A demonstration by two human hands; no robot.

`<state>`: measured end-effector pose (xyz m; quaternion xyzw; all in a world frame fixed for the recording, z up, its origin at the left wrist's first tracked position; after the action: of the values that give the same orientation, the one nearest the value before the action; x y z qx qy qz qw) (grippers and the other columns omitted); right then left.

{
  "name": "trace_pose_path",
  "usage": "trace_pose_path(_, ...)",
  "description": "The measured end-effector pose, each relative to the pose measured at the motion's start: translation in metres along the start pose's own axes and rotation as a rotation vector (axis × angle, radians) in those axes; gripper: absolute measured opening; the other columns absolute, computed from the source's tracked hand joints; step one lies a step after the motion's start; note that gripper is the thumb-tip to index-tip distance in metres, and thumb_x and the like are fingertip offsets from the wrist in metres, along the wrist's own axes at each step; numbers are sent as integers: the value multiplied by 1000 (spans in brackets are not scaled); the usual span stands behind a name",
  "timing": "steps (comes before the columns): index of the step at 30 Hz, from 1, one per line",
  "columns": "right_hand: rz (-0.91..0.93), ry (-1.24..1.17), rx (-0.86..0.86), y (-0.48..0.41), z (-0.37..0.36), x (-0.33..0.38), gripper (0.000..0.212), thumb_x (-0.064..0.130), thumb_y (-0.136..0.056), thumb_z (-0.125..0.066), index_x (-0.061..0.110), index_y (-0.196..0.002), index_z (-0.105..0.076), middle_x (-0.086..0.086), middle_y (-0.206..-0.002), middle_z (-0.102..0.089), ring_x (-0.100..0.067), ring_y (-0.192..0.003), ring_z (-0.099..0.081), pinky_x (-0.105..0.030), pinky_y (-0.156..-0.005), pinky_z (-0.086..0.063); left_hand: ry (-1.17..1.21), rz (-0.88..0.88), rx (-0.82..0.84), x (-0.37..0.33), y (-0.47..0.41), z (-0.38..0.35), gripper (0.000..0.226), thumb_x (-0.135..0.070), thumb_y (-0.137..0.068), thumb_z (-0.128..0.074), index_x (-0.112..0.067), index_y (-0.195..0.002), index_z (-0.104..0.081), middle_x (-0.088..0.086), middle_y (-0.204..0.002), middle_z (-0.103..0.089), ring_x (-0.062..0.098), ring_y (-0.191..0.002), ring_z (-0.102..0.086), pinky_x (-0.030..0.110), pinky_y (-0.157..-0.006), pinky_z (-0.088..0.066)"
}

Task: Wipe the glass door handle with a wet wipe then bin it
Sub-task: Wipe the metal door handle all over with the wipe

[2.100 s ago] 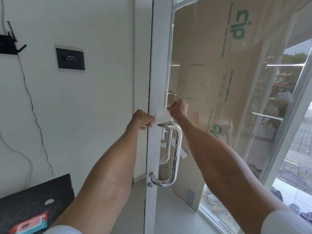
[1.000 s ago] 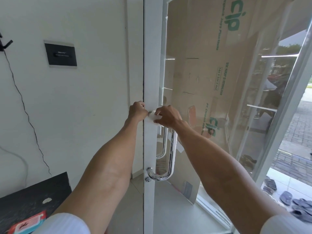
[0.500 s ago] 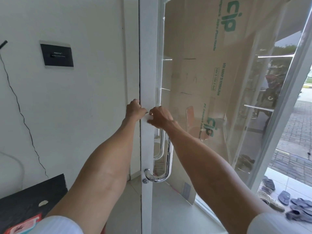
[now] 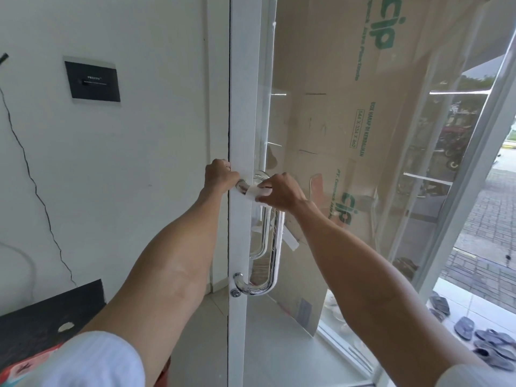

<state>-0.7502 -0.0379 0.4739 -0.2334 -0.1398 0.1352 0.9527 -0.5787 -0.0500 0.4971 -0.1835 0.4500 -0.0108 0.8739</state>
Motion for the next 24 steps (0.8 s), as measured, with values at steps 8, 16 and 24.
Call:
trace_pose_path(8, -5, 40, 67, -20, -12, 30, 28, 32, -77, -66, 8, -90, -74, -13, -87, -71, -32, -80, -66, -36, -67, -55, 4, 45, -12, -2, -1, -1, 22, -5, -79, -54, -8, -99, -64, 9, -103, -64, 23, -98, -59, 21, -86, -44)
trace_pose_path(16, 40, 51, 30, -22, -32, 31, 26, 25, -85, -66, 9, -106, -70, -19, -96, -70, -36, -93, -64, -38, -75, -52, 38, 52, -6, 1, -6, 1, 47, -5, -82, -53, -6, -128, -62, 10, -128, -64, 25, -122, -57, 20, -98, -42)
trace_pose_path(24, 23, -35, -30, -5, -15, -7, 38, 45, -78, -72, 24, -110, -73, -6, -98, -75, -27, -88, -67, -37, -74, -56, 37, -7, 23, 15, -14, -4, 52, -3, -83, -50, -8, -134, -58, 9, -132, -62, 19, -125, -57, 15, -97, -40)
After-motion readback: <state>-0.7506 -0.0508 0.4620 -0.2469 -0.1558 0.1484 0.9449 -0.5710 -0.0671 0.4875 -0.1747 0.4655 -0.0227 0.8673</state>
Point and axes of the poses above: each hand's wrist, its own y-axis away from the middle knuckle, its own z-axis out of the back of the hand, x = y × z, the point moved 2 cm from there along -y, towards the middle knuckle
